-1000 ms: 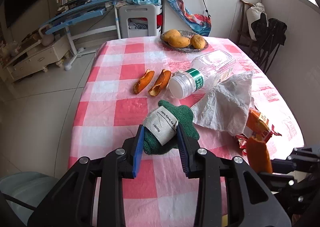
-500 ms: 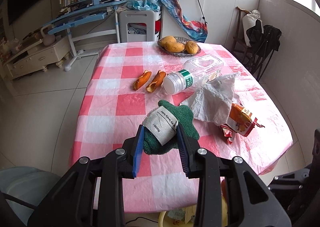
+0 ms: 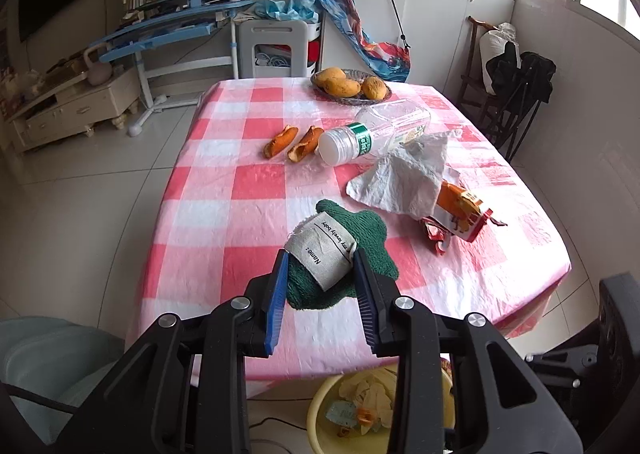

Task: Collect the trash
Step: 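Carry the orange peel to the yellow bucket with the right gripper while the left holds the green cloth, then open the right gripper over the bucket dropping the peel while the left drops the green cloth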

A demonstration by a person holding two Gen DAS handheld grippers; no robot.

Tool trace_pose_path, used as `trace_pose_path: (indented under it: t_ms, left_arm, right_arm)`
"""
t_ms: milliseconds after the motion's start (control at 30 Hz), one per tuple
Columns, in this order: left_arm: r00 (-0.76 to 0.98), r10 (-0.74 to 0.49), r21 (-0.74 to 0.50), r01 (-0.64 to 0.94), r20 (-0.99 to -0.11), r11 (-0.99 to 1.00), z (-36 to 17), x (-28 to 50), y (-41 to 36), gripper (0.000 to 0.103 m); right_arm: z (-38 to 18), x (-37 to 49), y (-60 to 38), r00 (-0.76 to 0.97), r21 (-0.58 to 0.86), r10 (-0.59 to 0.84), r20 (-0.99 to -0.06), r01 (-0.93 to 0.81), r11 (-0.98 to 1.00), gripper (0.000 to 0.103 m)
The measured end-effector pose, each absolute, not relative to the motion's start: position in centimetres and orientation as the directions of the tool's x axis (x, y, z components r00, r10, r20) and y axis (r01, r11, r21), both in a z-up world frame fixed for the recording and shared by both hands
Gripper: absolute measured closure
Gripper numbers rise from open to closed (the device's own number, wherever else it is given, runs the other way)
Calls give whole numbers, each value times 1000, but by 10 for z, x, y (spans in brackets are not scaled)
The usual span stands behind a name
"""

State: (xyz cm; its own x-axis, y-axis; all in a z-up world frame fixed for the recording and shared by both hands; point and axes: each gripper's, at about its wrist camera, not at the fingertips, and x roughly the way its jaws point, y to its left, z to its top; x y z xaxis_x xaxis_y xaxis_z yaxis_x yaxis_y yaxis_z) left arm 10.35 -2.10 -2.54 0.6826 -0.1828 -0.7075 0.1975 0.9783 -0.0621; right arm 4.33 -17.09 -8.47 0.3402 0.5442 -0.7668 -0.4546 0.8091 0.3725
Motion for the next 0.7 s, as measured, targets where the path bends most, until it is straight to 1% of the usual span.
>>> trace_pose_path:
  t_ms: [67, 133, 200, 267, 333, 433, 500, 533, 567, 600, 667, 700]
  left_arm:
    - [670, -194, -79, 199, -716, 977, -29, 95, -20, 72]
    - [648, -208, -94, 207, -733, 974, -35, 86, -22, 72]
    - [617, -219, -97, 225, -756, 969, -45, 74, -28, 72]
    - [562, -245, -106, 269, -790, 957, -57, 60, -36, 70]
    - [513, -247, -90, 312, -822, 946, -69, 48, -46, 69]
    - [516, -227, -44, 343, -826, 938, -71, 35, -53, 58]
    - [553, -221, -34, 329, -804, 944, -63, 32, -49, 42]
    - [590, -215, -29, 307, -778, 951, -56, 30, -44, 38]
    - [623, -203, -23, 285, -755, 958, -48, 29, -39, 32]
    - [656, -186, -14, 258, -732, 966, -40, 30, -34, 29]
    - [712, -147, 9, 211, -687, 977, -21, 34, -27, 27]
    - [735, -134, 13, 191, -665, 981, -12, 36, -23, 24]
  right_arm:
    - [-80, 44, -179, 388, 362, 528, -755, -424, 830, 50]
    - [-75, 46, -189, 440, 362, 512, -738, -382, 850, 47]
    - [-68, 49, -204, 506, 374, 493, -708, -324, 869, 42]
    - [-61, 49, -219, 578, 380, 459, -674, -262, 887, 34]
    - [-54, 49, -232, 643, 384, 417, -643, -201, 901, 29]
    - [-50, 47, -246, 706, 382, 348, -616, -118, 916, 22]
    - [-50, 48, -249, 724, 365, 307, -618, -83, 927, 19]
    - [-50, 49, -248, 729, 356, 293, -619, -73, 932, 18]
    - [-49, 48, -246, 733, 344, 282, -619, -70, 936, 18]
    - [-48, 48, -244, 736, 327, 270, -621, -70, 943, 18]
    - [-47, 43, -244, 742, 288, 246, -624, -74, 955, 17]
    - [-48, 44, -240, 744, 264, 232, -627, -77, 961, 17]
